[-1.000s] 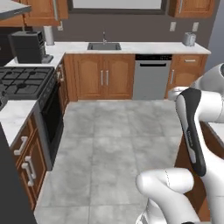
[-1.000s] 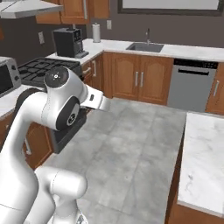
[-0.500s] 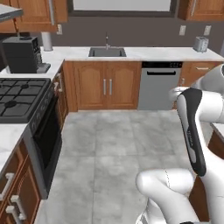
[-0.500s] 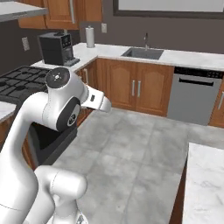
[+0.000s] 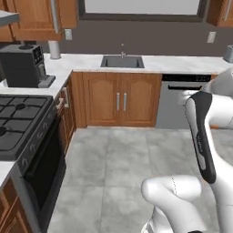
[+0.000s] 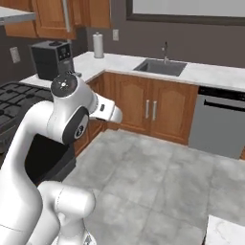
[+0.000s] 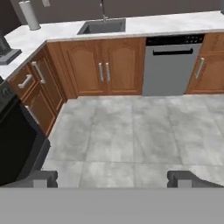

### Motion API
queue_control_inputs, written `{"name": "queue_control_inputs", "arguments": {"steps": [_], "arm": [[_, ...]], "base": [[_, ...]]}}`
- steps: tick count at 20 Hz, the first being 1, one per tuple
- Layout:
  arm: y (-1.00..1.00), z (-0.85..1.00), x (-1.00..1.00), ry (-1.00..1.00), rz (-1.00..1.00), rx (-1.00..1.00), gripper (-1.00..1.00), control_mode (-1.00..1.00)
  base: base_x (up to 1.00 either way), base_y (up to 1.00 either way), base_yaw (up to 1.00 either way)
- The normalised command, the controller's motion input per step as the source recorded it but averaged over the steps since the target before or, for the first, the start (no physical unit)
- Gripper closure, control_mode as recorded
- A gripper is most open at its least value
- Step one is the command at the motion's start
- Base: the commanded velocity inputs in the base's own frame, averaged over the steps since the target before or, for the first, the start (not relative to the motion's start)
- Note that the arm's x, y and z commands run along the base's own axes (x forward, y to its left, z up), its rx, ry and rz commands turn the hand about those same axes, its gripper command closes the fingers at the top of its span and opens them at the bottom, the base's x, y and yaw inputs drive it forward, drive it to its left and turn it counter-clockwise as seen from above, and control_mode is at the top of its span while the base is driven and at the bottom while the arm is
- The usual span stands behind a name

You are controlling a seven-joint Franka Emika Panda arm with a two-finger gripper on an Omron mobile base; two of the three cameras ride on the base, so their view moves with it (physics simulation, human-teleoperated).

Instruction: Take the smaller bowl and place it next to the appetizer plate on the dining counter , and place the larger bowl next to the plate with cooked food.

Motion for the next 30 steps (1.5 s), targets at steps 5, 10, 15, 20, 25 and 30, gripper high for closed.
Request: {"name": "queue_control_inputs", "arguments": {"steps": [5, 10, 15, 20, 25, 30], "arm": [[0.00, 0.00, 0.00, 0.00, 0.00, 0.00, -1.00, 1.00], [0.00, 0.00, 0.00, 0.00, 0.00, 0.00, -1.00, 1.00], [0.00, 0.00, 0.00, 0.00, 0.00, 0.00, -1.00, 1.00], [0.00, 0.00, 0.00, 0.00, 0.00, 0.00, -1.00, 1.00], [0.00, 0.00, 0.00, 0.00, 0.00, 0.00, -1.00, 1.00], [0.00, 0.00, 0.00, 0.00, 0.00, 0.00, -1.00, 1.00]], "base": [[1.00, -0.04, 0.54], [1.00, -0.08, 0.61], [1.00, -0.57, 0.44], [1.00, -0.80, 0.36], [1.00, -0.33, 0.32], [1.00, -0.27, 0.34]]}}
